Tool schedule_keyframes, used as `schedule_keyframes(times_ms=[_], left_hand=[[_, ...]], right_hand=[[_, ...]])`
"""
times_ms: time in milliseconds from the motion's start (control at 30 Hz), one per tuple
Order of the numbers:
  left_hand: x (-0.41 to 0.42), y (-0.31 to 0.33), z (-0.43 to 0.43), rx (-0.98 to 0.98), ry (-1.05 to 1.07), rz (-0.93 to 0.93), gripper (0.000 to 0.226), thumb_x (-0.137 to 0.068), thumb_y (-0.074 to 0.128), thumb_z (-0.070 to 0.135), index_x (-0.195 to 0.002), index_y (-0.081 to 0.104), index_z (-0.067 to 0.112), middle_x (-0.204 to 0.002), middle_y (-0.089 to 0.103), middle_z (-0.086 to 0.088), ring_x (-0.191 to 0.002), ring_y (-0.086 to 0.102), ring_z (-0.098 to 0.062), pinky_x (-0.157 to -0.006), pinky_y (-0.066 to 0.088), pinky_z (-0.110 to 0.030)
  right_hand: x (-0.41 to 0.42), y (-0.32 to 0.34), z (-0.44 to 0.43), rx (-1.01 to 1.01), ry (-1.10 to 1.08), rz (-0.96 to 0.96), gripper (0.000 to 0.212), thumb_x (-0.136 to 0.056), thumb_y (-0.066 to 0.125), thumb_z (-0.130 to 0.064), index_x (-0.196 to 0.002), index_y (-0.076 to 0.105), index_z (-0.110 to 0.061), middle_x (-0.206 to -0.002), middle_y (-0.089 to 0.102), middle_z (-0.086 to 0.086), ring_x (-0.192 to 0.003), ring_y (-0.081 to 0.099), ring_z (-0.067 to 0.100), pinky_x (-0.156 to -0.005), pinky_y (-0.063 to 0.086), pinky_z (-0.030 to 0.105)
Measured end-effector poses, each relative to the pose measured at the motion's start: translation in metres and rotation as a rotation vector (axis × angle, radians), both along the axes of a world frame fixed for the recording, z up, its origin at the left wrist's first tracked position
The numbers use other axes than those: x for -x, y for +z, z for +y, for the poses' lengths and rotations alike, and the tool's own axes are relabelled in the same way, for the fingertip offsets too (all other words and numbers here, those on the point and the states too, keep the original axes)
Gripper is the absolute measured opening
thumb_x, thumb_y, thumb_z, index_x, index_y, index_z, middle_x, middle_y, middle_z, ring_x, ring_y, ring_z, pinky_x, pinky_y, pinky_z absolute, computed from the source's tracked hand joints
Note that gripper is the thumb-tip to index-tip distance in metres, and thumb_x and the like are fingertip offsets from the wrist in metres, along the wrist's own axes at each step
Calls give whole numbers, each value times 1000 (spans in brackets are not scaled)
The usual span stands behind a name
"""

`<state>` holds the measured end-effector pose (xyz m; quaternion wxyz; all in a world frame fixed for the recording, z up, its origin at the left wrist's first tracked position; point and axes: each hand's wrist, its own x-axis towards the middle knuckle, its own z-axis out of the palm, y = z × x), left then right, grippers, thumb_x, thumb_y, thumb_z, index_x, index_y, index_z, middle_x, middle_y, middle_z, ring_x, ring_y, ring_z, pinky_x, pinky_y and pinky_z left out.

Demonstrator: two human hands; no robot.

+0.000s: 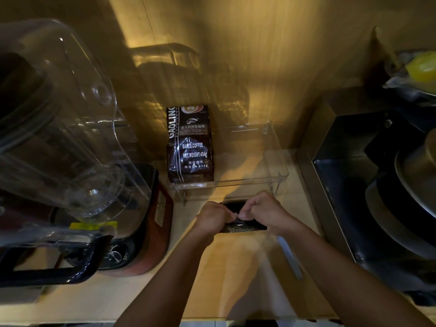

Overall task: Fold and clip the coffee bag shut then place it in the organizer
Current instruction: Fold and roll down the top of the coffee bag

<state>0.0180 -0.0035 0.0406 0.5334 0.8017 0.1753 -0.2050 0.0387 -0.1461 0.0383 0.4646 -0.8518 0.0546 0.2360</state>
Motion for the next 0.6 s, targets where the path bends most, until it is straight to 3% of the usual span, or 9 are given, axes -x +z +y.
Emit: schedule_keyframes(times_ms=[100,233,267,333,400,467,533,600], left_hand=[[-1,2,7,-24,-40,-16,15,-70,74,18,-56,68,20,-69,68,-4,-85,62,-27,-96,38,-48],[-1,0,19,74,-2,-11,8,-73,71,11,-67,67,9,-73,65,-6,-82,59,-22,-72,45,-26],[-2,-3,21,69,5,-15,9,-76,69,13,-68,67,9,-74,65,-5,-85,59,-23,-75,46,-27],[-1,-6,20,-36,-13,-27,16,-80,66,21,-65,65,15,-73,65,-4,-87,59,-26,-89,43,-42],[-1,-8,18,-140,-21,-16,20,-81,65,25,-62,63,17,-72,63,-5,-89,58,-30,-99,36,-54],[-2,-8,17,-146,-7,40,17,-78,67,22,-69,63,9,-81,64,-11,-95,57,-33,-99,38,-54],[-4,-6,17,-103,-9,103,17,-77,69,18,-73,61,4,-87,63,-14,-87,57,-28,-85,47,-42],[-8,-5,18,-113,-40,130,18,-77,69,16,-68,57,6,-82,61,-12,-73,54,-18,-67,44,-30]], right_hand=[[-1,5,-13,-31,-56,46,12,-62,79,-18,-54,71,-22,-85,71,10,-105,52,37,-94,45,53],[0,6,-25,-62,-102,62,15,-69,75,-19,-56,67,-17,-93,68,19,-108,50,39,-99,39,55],[1,5,-25,-52,-100,68,18,-73,72,-21,-56,65,-18,-96,67,20,-108,49,39,-99,39,53],[2,4,-21,14,-76,83,22,-80,65,-27,-61,62,-17,-98,64,17,-106,47,36,-96,39,45],[1,3,-17,77,-68,111,24,-82,62,-25,-64,56,-11,-84,59,12,-93,51,30,-87,37,40],[-1,4,-17,32,-77,158,33,-81,64,-15,-55,44,-11,-65,48,7,-73,50,24,-73,37,33],[-3,5,-19,13,-78,202,38,-80,65,-10,-53,39,-12,-60,43,4,-62,45,18,-59,36,27],[-4,5,-19,51,-40,232,26,-79,66,-11,-63,47,-7,-70,51,8,-68,49,20,-58,39,26]])
